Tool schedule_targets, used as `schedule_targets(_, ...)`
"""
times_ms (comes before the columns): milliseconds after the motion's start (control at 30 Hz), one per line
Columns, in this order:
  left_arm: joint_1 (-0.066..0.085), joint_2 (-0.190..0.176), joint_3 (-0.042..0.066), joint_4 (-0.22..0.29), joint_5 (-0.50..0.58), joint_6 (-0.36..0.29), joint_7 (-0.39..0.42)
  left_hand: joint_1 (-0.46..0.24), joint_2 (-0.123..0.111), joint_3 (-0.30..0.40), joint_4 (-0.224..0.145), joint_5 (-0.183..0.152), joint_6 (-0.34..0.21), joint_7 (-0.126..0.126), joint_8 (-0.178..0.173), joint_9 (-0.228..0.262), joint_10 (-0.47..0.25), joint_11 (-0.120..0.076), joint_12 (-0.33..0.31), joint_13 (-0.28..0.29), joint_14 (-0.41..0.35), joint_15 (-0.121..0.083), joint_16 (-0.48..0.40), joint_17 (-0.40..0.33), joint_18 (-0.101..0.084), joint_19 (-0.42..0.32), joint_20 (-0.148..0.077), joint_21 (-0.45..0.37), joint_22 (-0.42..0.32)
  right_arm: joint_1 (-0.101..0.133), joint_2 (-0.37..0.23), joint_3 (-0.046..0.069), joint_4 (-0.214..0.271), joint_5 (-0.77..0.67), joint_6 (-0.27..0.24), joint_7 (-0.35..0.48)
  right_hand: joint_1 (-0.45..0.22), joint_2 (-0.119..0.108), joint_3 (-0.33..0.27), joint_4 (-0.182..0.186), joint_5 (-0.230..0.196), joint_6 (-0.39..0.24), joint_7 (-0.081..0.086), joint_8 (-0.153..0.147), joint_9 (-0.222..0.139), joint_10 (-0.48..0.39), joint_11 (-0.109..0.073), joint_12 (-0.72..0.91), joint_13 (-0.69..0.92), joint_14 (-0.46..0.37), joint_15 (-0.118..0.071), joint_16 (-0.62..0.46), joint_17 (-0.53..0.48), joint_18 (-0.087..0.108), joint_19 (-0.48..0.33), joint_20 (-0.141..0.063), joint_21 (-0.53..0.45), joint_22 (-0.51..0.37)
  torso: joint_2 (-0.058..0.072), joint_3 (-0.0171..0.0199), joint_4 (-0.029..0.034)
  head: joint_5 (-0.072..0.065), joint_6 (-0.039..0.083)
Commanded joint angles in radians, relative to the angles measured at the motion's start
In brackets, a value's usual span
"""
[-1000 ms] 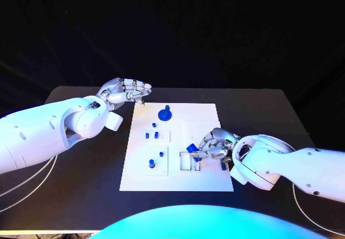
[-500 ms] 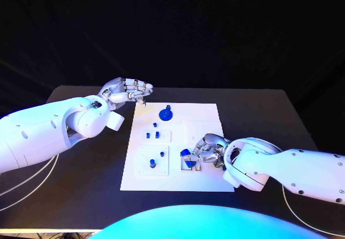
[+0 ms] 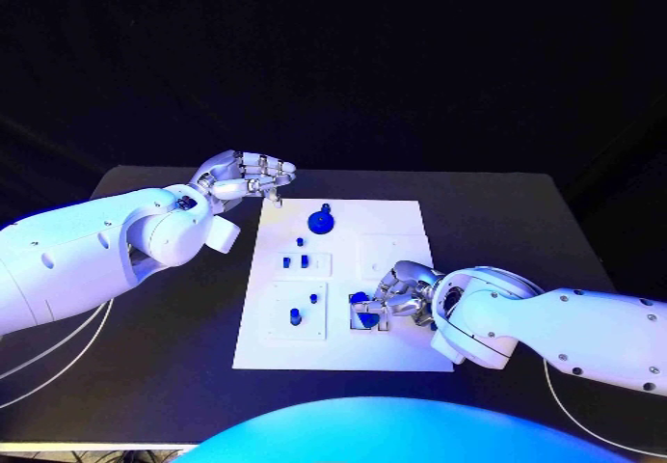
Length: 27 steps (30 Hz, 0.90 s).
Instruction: Assemble the parts on the task board
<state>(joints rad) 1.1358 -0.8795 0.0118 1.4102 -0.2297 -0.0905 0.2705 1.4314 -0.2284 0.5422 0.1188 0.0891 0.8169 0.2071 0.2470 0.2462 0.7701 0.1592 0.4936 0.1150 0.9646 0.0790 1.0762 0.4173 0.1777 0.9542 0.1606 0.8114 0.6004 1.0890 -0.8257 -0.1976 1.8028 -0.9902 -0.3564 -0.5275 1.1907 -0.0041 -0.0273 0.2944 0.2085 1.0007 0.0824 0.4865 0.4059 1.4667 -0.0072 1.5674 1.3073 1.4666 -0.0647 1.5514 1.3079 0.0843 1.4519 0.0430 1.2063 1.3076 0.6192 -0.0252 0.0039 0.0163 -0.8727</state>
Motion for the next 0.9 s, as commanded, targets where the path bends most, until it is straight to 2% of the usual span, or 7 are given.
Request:
schedule_targets(33, 0.001, 0.001, 0.001, 0.003, 0.005, 0.012, 0.003, 0.003, 0.006, -0.005, -0.001, 0.001, -0.008, 0.008, 0.0, -0.002, -0.005, -0.002, 0.003, -0.001, -0.004, 0.0, -0.001, -0.001, 0.007, -0.001, 0.007, -0.004, -0.001, -0.002, 0.004, -0.001, -0.006, -0.027, 0.01, -0.01, -0.011, 0.001, 0.004, -0.003, 0.004, 0.029, -0.025, 0.004, 0.001, 0.104, -0.007, 0.003, 0.263, 0.092, -0.009, 0.005, 0.2, -0.013, 0.001, -0.006, 0.007, 0.092, 0.0, -0.0002, 0.0004, 0.0, 0.0)
schedule_targets(200, 0.001, 0.0, 0.001, 0.003, 0.005, 0.012, 0.003, 0.005, 0.008, -0.005, 0.0, 0.0, -0.008, 0.008, 0.001, -0.002, -0.006, -0.002, 0.004, -0.001, -0.004, 0.0, -0.001, -0.001, 0.007, 0.0, 0.006, -0.004, -0.001, -0.002, 0.012, -0.001, -0.014, -0.031, 0.003, -0.011, -0.013, 0.005, 0.005, -0.003, 0.004, 0.03, -0.025, 0.004, 0.002, 0.104, -0.007, 0.003, 0.263, 0.092, -0.01, 0.005, 0.199, -0.013, 0.001, -0.007, 0.006, 0.092, 0.0, -0.0006, 0.0001, 0.001, 0.0)
schedule_targets(367, 0.001, 0.0, 0.001, 0.003, 0.005, 0.013, 0.002, 0.005, 0.008, -0.005, 0.0, 0.0, -0.008, 0.008, 0.001, -0.002, -0.006, -0.002, 0.004, -0.001, -0.004, 0.0, -0.001, -0.001, 0.007, 0.0, 0.006, -0.004, -0.001, -0.003, 0.021, -0.001, -0.019, -0.033, 0.011, -0.01, -0.065, 0.003, -0.01, -0.002, 0.001, 0.031, -0.026, 0.005, 0.006, 0.104, -0.009, 0.003, 0.263, 0.092, -0.012, 0.004, 0.198, -0.012, 0.0, -0.009, 0.001, 0.092, 0.0, -0.0009, 0.0003, 0.0, 0.0)
schedule_targets(400, 0.001, 0.0, 0.001, 0.003, 0.005, 0.013, 0.002, 0.005, 0.008, -0.005, 0.0, 0.0, -0.008, 0.008, 0.001, -0.002, -0.006, -0.002, 0.004, -0.001, -0.004, 0.0, -0.001, -0.001, 0.007, 0.0, 0.006, -0.004, -0.001, -0.003, 0.022, -0.001, -0.019, -0.034, 0.013, -0.01, -0.098, -0.011, -0.033, -0.002, -0.001, 0.032, -0.026, 0.007, 0.009, 0.104, -0.008, 0.003, 0.263, 0.092, -0.012, 0.004, 0.197, -0.012, 0.0, -0.009, -0.001, 0.092, 0.0, -0.0009, 0.0004, 0.0, 0.0)
schedule_targets(600, 0.001, -0.001, 0.001, 0.003, 0.005, 0.014, 0.003, 0.016, 0.014, 0.002, -0.003, 0.002, -0.008, 0.008, 0.002, -0.003, -0.008, -0.002, 0.008, -0.002, -0.004, -0.001, -0.001, -0.002, 0.007, 0.003, 0.005, -0.003, -0.001, -0.004, 0.024, -0.001, -0.019, -0.046, 0.019, -0.009, -0.149, -0.013, -0.084, 0.0, -0.001, 0.028, -0.025, 0.009, 0.016, 0.104, -0.008, 0.003, 0.263, 0.091, -0.011, 0.003, 0.195, -0.012, -0.001, -0.009, -0.007, 0.092, -0.001, -0.0008, 0.0001, 0.0, 0.0)
schedule_targets(767, 0.001, -0.001, 0.001, 0.002, 0.005, 0.014, 0.003, 0.015, 0.014, 0.001, -0.002, 0.001, -0.008, 0.009, 0.002, -0.003, -0.009, -0.001, 0.009, -0.002, -0.004, -0.001, -0.001, -0.002, 0.007, 0.003, 0.005, -0.003, -0.001, -0.005, 0.017, -0.001, -0.012, -0.064, 0.015, -0.005, -0.169, -0.017, -0.106, 0.0, -0.001, 0.025, -0.024, 0.009, 0.018, 0.101, -0.007, -0.001, 0.259, 0.091, -0.01, 0.002, 0.192, -0.011, -0.002, -0.009, -0.012, 0.091, -0.001, -0.0005, -0.0001, 0.001, 0.0)
schedule_targets(900, 0.001, -0.001, 0.001, 0.003, 0.005, 0.014, 0.003, 0.015, 0.014, 0.001, -0.002, 0.001, -0.008, 0.009, 0.002, -0.003, -0.009, -0.001, 0.009, -0.002, -0.004, -0.001, -0.001, -0.002, 0.007, 0.003, 0.005, -0.003, -0.001, -0.005, 0.004, -0.001, 0.001, -0.073, 0.015, 0.002, -0.154, -0.011, -0.106, -0.004, 0.001, 0.024, -0.024, 0.009, 0.02, 0.101, -0.007, -0.001, 0.259, 0.091, -0.01, 0.002, 0.192, -0.011, -0.002, -0.008, -0.011, 0.092, -0.001, -0.0001, -0.0002, 0.001, 0.0)
